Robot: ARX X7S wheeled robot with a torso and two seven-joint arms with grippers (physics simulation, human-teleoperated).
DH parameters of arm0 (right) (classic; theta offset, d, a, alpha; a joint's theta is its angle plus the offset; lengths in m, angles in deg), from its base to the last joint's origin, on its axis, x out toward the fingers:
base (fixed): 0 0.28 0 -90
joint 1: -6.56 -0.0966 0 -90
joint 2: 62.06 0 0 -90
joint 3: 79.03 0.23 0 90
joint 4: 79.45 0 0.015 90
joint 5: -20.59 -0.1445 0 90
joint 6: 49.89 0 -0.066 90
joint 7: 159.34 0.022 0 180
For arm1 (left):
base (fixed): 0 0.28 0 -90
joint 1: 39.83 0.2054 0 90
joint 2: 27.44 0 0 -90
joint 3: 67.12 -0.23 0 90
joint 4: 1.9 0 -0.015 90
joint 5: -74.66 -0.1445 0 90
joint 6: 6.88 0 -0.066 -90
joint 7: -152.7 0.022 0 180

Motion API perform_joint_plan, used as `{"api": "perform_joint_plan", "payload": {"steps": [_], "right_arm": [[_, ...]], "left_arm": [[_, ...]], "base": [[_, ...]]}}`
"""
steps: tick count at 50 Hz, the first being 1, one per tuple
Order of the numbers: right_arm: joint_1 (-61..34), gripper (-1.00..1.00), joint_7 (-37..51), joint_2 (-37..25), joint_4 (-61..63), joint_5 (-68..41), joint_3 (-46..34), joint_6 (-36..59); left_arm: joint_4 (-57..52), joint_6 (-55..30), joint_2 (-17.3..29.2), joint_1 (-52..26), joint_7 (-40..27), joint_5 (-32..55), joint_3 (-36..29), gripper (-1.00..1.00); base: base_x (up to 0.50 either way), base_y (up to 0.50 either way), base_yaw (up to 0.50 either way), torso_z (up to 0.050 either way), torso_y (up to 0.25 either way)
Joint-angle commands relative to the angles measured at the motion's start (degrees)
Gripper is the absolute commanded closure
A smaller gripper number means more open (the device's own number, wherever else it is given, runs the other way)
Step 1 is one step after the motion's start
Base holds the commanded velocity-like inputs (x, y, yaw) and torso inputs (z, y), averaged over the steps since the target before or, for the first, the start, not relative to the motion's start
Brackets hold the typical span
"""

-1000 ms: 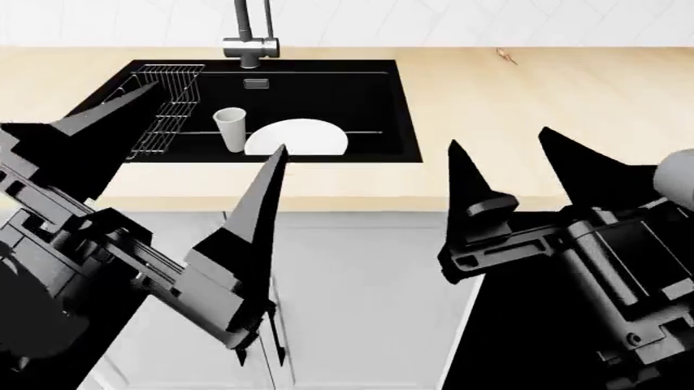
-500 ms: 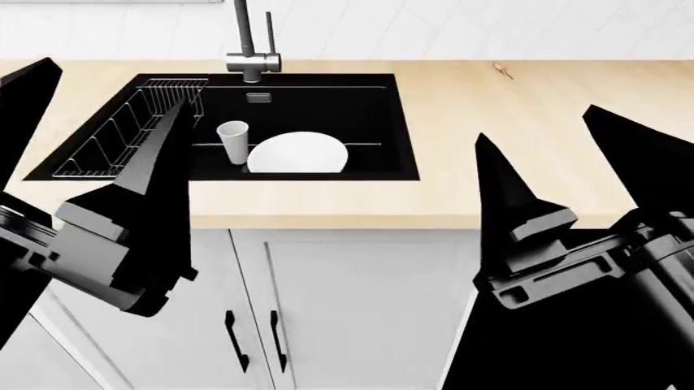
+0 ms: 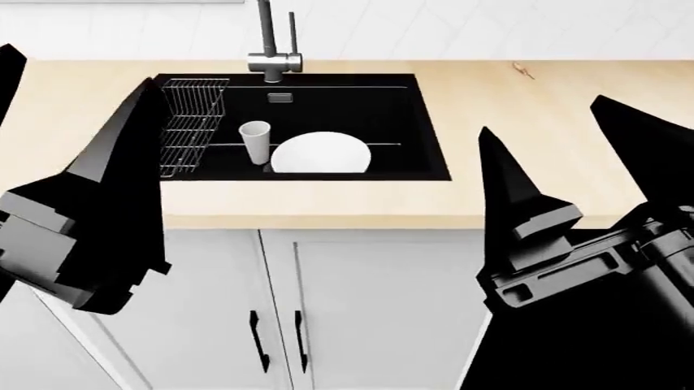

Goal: Pick the cup and bowl from the sink and place them on the counter for drying.

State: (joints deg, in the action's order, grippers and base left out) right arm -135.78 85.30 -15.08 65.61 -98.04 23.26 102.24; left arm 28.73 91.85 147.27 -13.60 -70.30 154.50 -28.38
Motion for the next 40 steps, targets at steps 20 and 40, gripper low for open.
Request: {"api": "perform_joint_plan", "payload": {"steps": [20, 40], "right_arm": [[0.06, -1.0, -1.02, 1.24, 0.32, 1.75, -0.81, 1.43], [0.1, -1.0, -1.51, 1.27, 0.24, 2.32, -0.79, 1.84]], "left_arm": [[-0.06, 2.49, 0.66, 0.88, 0.03, -1.7, -0.32, -1.0], [-0.13, 1.72, 0.22, 0.08, -0.1, -1.09, 0.21, -1.0]], "base": [[0.0, 0.5, 0.0, 0.0, 0.0], [0.0, 0.5, 0.0, 0.0, 0.0]]}}
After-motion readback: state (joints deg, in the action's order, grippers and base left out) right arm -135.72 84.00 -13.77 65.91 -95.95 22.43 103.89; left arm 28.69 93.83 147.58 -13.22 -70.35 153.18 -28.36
